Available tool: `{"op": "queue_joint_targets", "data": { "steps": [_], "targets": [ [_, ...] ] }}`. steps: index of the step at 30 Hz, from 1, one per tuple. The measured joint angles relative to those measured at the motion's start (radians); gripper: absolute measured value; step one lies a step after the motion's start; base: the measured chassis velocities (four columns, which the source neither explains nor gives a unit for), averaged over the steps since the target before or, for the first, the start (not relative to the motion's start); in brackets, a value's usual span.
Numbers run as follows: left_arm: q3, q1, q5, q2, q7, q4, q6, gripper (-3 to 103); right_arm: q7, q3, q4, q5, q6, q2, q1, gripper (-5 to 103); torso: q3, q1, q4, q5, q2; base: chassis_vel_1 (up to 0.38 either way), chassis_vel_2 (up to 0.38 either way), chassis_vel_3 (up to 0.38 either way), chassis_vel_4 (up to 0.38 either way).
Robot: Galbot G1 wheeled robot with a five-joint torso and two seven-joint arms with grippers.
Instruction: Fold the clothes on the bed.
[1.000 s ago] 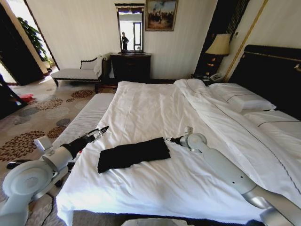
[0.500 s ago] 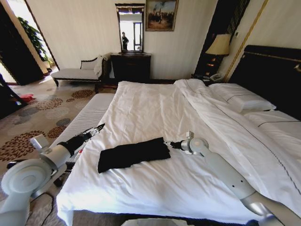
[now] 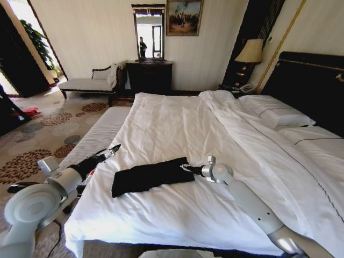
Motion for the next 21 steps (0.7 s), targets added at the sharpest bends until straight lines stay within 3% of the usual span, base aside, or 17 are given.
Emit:
{"op": "queue_joint_targets", "data": {
  "steps": [3,5,6,9,12,13,17,19,21],
  "targets": [
    [0.001,0.0,0.004,-0.003,-0.006,-0.002,0.0,100,0.0,-0.002,0.01,-0.001,0.006,-0.003,-0.013,80,0.0,0.0,-0.0002,0.0,0.0,0.0,0.0,0.0,0.0],
    [0.002,-0.001,0.005,-0.004,-0.007,-0.003,0.0,100,0.001,-0.002,0.013,-0.002,0.009,-0.004,-0.017,80,0.0,0.0,-0.0003,0.0,0.0,0.0,0.0,0.0,0.0],
    [0.004,-0.001,0.007,-0.006,-0.009,-0.003,0.001,100,0.001,-0.001,0.016,-0.002,0.012,-0.005,-0.022,70,0.0,0.0,-0.0003,0.0,0.0,0.0,0.0,0.0,0.0],
    [0.006,0.0,0.014,-0.009,-0.009,-0.003,0.001,100,0.002,0.002,0.023,-0.001,0.016,-0.009,-0.028,64,0.0,0.0,-0.0003,0.0,0.0,0.0,0.0,0.0,0.0],
    [0.007,0.005,0.032,-0.015,-0.009,-0.003,0.001,100,0.005,0.003,0.04,0.003,0.023,-0.014,-0.03,48,0.0,0.0,-0.0002,0.0,0.0,0.0,0.0,0.0,0.0],
    [0.007,0.005,0.032,-0.015,-0.009,-0.003,0.001,100,0.005,0.003,0.04,0.003,0.023,-0.014,-0.03,48,0.0,0.0,-0.0002,0.0,0.0,0.0,0.0,0.0,0.0],
    [0.005,0.012,0.05,-0.019,-0.011,-0.003,0.001,100,0.009,0.003,0.07,0.007,0.031,-0.016,-0.04,27,0.0,0.0,-0.0001,0.0,0.0,0.0,0.0,0.0,0.0],
    [0.004,0.013,0.051,-0.019,-0.012,-0.003,0.001,100,0.01,0.003,0.075,0.008,0.032,-0.016,-0.043,27,0.0,0.0,-0.0001,0.0,0.0,0.0,0.0,0.0,0.0],
    [0.0,0.014,0.053,-0.018,-0.015,-0.005,0.001,100,0.012,0.003,0.092,0.008,0.035,-0.018,-0.051,15,0.0,0.0,-0.0002,0.0,0.0,0.0,0.0,0.0,0.0]
  ]
}}
